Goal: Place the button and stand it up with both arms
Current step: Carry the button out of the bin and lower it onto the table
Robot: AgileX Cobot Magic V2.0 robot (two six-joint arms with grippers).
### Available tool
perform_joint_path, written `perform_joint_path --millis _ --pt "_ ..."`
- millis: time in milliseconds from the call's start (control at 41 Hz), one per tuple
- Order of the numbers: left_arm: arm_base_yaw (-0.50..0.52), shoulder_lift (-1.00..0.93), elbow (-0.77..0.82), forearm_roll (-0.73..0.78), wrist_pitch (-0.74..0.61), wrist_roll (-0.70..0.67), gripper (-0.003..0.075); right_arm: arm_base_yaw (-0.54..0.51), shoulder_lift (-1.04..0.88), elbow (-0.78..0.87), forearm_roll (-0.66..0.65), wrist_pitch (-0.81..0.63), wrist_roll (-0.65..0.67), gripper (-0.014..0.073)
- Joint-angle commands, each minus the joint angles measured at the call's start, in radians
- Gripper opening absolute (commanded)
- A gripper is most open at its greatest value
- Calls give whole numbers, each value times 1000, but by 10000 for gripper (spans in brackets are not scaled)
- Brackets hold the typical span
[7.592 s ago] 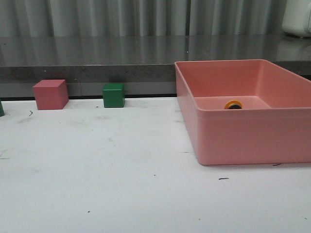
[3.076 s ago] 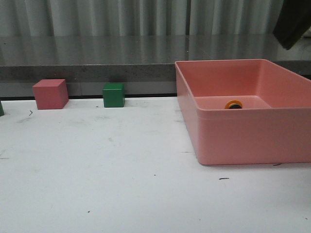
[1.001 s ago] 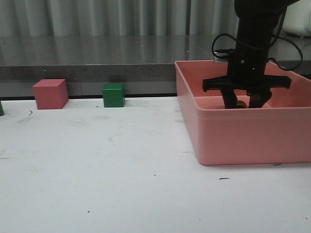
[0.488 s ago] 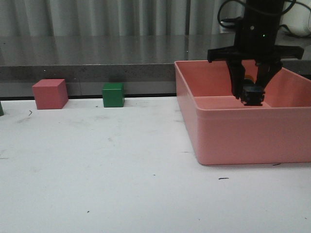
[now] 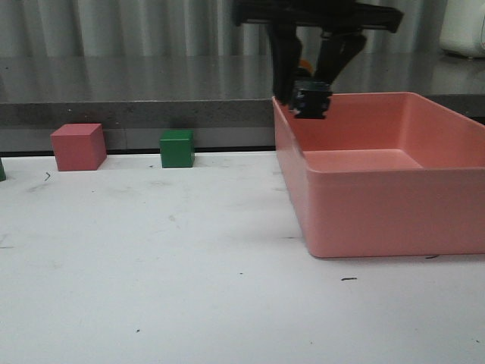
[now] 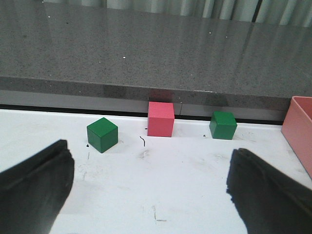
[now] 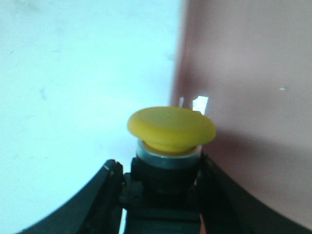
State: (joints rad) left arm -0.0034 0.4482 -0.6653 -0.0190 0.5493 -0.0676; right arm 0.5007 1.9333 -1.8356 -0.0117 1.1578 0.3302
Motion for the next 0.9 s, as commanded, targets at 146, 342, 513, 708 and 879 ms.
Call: perform_joint_path --millis 146,342,513,708,879 --pt "-8 13 -30 0 -76 0 618 149 -19 -31 39 -100 38 293" --pt "-8 15 -30 0 -76 0 618 245 55 -55 26 -178 159 293" --pt "-8 15 -30 0 -76 0 618 287 180 -177 25 -149 225 293" --pt "-8 15 -30 0 -76 0 618 299 323 -345 26 -91 278 293" --pt "-8 15 -30 0 -76 0 618 299 414 -449 30 -59 310 293"
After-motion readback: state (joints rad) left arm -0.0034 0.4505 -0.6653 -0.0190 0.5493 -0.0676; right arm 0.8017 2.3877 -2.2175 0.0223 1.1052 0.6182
